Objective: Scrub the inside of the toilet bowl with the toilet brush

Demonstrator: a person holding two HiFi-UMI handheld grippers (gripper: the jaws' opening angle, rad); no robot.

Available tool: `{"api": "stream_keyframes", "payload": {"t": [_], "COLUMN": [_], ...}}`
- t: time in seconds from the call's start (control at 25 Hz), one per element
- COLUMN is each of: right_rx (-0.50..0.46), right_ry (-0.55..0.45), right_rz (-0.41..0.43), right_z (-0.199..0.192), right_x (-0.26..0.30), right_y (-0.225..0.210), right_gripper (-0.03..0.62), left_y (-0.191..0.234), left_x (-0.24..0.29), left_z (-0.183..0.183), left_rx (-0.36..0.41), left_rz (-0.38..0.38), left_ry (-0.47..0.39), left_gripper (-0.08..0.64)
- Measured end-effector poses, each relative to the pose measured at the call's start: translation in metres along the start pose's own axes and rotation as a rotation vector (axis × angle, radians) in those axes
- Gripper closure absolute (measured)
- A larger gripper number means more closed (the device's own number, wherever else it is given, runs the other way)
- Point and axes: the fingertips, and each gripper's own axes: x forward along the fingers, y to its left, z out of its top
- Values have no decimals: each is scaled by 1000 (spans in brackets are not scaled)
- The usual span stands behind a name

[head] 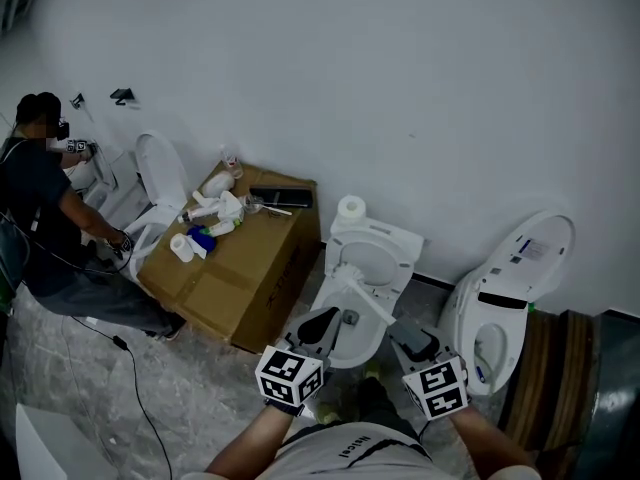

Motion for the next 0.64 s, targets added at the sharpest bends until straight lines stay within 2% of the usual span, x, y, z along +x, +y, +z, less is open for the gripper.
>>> {"api": "stream_keyframes", "payload": {"t": [0.64], "right_rx": [-22], "right_ry": [11], "right_rz": [0], "right_z": [-1], "right_x": [3], "right_y": [10], "right_gripper": [436], "left_y": [12], "left_x": [-11], "left_z": [-11], "left_rx": [-31], "left_rz": [28], "left_ry": [-7], "left_gripper": [552]}}
